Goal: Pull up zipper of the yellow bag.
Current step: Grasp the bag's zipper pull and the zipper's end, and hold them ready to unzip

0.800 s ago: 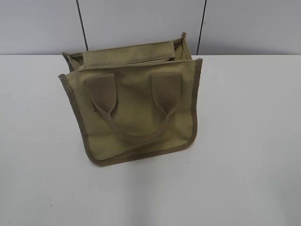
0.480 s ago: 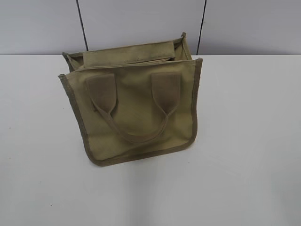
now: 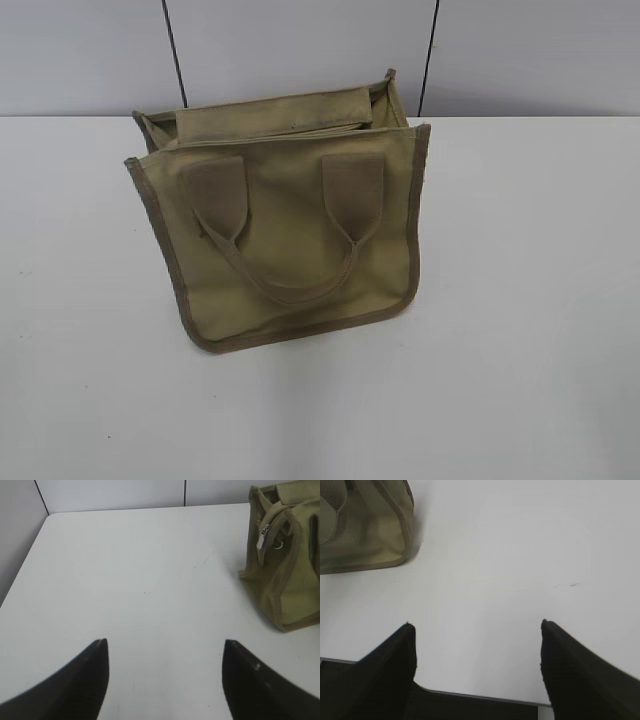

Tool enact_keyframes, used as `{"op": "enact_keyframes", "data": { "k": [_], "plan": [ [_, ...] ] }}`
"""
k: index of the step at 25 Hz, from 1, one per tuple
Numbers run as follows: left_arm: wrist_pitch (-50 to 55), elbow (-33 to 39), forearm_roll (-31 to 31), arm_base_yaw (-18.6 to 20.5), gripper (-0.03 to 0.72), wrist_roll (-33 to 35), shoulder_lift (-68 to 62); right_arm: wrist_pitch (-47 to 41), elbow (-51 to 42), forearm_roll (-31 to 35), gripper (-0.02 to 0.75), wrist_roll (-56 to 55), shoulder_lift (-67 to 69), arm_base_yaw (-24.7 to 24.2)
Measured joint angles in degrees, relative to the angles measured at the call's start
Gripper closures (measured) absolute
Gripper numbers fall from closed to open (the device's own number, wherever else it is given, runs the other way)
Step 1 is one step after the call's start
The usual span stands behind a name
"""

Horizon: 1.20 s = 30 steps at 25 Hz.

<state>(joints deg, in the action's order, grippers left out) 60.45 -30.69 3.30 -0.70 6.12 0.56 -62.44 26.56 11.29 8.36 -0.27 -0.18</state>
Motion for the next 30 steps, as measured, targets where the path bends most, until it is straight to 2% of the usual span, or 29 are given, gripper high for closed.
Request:
{"op": "enact_keyframes", "data": {
  "k": [24, 27, 30],
  "plan": [
    [-0.96, -0.28, 0.1, 0.0, 0.159, 0.0, -2.17, 0.05, 0.0, 0.05, 0.174, 0.0, 0.0, 0.0],
    [-5.07, -1.12, 0.37, 0.0, 0.159, 0.0, -4.67, 0.05, 0.0, 0.05, 0.174, 0.0, 0.0, 0.0],
    [-15.55, -1.18, 1.55, 0.0, 0.16, 0.0, -7.71, 0.05, 0.0, 0.05, 0.174, 0.0, 0.0, 0.0]
  ]
}}
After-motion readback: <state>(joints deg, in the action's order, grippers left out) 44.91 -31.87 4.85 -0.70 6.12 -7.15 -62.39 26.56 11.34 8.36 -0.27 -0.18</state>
